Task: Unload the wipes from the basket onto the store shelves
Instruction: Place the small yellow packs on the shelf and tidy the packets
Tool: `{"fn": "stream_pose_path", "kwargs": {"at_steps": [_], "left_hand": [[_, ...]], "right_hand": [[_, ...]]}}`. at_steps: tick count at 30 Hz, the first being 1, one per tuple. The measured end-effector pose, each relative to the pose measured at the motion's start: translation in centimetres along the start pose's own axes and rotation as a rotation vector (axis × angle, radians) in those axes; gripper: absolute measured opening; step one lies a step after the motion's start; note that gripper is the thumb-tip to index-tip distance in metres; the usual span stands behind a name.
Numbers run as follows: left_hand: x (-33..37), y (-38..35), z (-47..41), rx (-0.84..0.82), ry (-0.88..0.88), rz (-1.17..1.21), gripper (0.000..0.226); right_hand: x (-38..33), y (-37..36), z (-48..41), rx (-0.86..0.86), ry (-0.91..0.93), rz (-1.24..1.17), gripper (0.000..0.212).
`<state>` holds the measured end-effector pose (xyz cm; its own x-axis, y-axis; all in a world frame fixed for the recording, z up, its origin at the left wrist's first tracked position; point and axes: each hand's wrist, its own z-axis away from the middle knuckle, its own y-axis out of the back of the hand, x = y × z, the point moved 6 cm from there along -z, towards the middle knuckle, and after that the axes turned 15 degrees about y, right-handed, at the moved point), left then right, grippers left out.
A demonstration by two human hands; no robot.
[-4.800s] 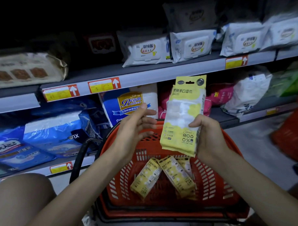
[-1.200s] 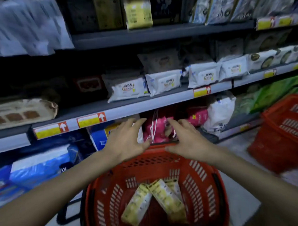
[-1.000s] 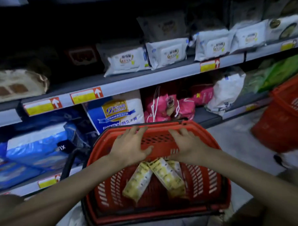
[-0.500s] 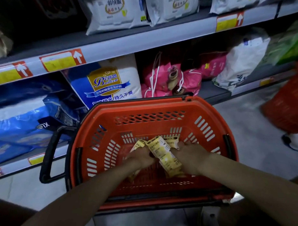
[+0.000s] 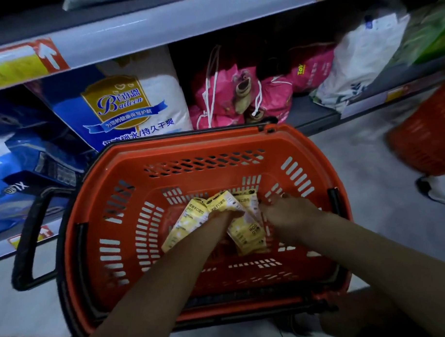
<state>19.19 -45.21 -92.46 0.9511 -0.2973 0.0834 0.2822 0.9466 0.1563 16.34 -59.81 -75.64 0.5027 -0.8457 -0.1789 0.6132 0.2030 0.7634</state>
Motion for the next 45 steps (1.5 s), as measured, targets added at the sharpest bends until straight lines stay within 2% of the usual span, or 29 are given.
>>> {"fn": "stream_pose_path", "kwargs": {"at_steps": [2, 5, 9, 13, 17, 19, 22, 25, 29, 33, 37, 41, 45], "left_hand": [[-0.1, 0.3, -2.6, 0.008, 0.018, 0.003, 0.112], [0.1, 0.4, -1.3, -0.016, 0.026, -0.007, 0.08], [-0.1, 0.5, -1.1, -0.029, 0.043, -0.001, 0.058], [-0.1, 1.4, -0.3, -0.032, 0.031, 0.083, 0.063], [0.6, 3.9, 4.0, 0.029, -0.113, 0.105, 0.067], [1.0, 5.7, 7.3, 0.05, -0.21, 0.095, 0.055], [1.3, 8.9, 12.3, 0.121, -0.399, 0.036, 0.039], [1.4, 11.9, 17.1, 0.174, -0.593, 0.0, 0.033], [0.5, 14.8, 21.9, 0.182, -0.751, 0.036, 0.037], [0.8, 15.3, 24.1, 0.113, -0.82, 0.13, 0.044], [1.2, 15.5, 26.0, 0.05, -0.881, 0.237, 0.047], [0.9, 15.4, 27.3, -0.012, -0.942, 0.265, 0.045], [0.9, 15.2, 28.3, 0.007, -1.005, 0.278, 0.039]], "right_hand": [[0.6, 0.0, 0.2, 0.01, -0.02, 0.003, 0.055], [0.8, -0.1, 0.6, 0.0, -0.018, -0.04, 0.058], [0.8, 0.1, 0.5, -0.026, -0.021, -0.065, 0.058], [0.2, 1.1, 0.2, -0.05, -0.031, -0.023, 0.06], [-1.1, 3.0, 0.1, -0.02, -0.048, 0.012, 0.056], [-2.1, 3.9, -0.2, 0.018, -0.047, -0.056, 0.064], [-4.5, 5.4, -0.5, 0.073, 0.034, -0.313, 0.098], [-7.6, 7.5, -0.1, 0.197, 0.118, -0.534, 0.115], [-10.3, 9.7, 0.5, 0.432, 0.159, -0.715, 0.11], [-10.5, 10.7, 0.4, 0.65, 0.117, -0.832, 0.127], [-9.1, 12.4, 0.2, 0.913, 0.106, -0.97, 0.119], [-9.4, 13.8, 0.3, 0.978, 0.158, -0.94, 0.117], [-9.3, 15.1, 0.5, 1.02, 0.218, -1.015, 0.108]]}}
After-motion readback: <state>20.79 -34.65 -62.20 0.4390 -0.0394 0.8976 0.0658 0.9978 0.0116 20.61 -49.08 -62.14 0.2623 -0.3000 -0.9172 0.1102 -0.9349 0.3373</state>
